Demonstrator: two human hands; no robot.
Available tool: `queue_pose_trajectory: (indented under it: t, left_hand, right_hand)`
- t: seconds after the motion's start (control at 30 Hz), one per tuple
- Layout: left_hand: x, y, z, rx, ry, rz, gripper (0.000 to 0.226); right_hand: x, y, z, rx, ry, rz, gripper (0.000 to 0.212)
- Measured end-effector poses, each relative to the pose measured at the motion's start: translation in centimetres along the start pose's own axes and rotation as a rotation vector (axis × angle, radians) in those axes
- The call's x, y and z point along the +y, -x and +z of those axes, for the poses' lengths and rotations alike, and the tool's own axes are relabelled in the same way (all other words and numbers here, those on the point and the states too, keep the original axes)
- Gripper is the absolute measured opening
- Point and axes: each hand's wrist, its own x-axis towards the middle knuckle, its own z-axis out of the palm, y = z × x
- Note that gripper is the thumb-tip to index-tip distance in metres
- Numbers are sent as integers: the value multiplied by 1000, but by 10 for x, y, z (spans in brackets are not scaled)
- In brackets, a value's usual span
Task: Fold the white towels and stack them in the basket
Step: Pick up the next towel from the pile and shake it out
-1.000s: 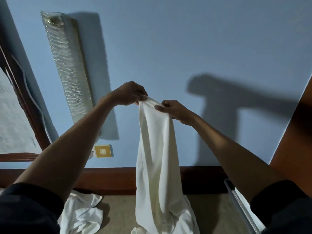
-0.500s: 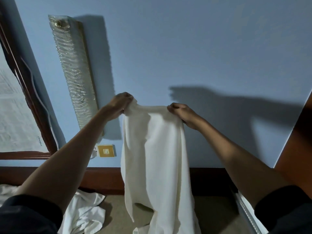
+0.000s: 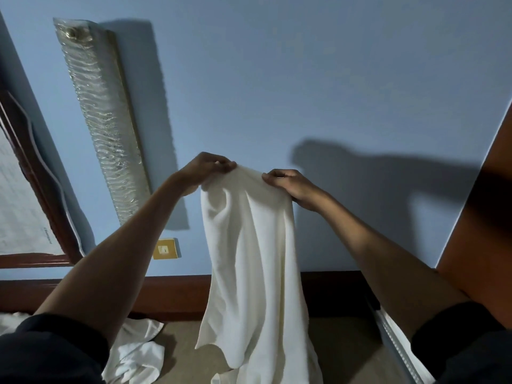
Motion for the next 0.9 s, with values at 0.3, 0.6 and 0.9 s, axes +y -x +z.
queue_pose_trajectory:
  t: [0.3,0.6,0.9]
  left_hand:
    - [-26,2,5,28,-291,-144,38]
    - [-6,4,15,-312,-69,-130,40]
    - [-5,-17,-2,409,281,-12,24]
  right_hand:
    - [7,-2,1,-14,66,5,19]
    - [-9,-7,3,-54,0,-51,17]
    - [7,-8,17,-85,-45,39,41]
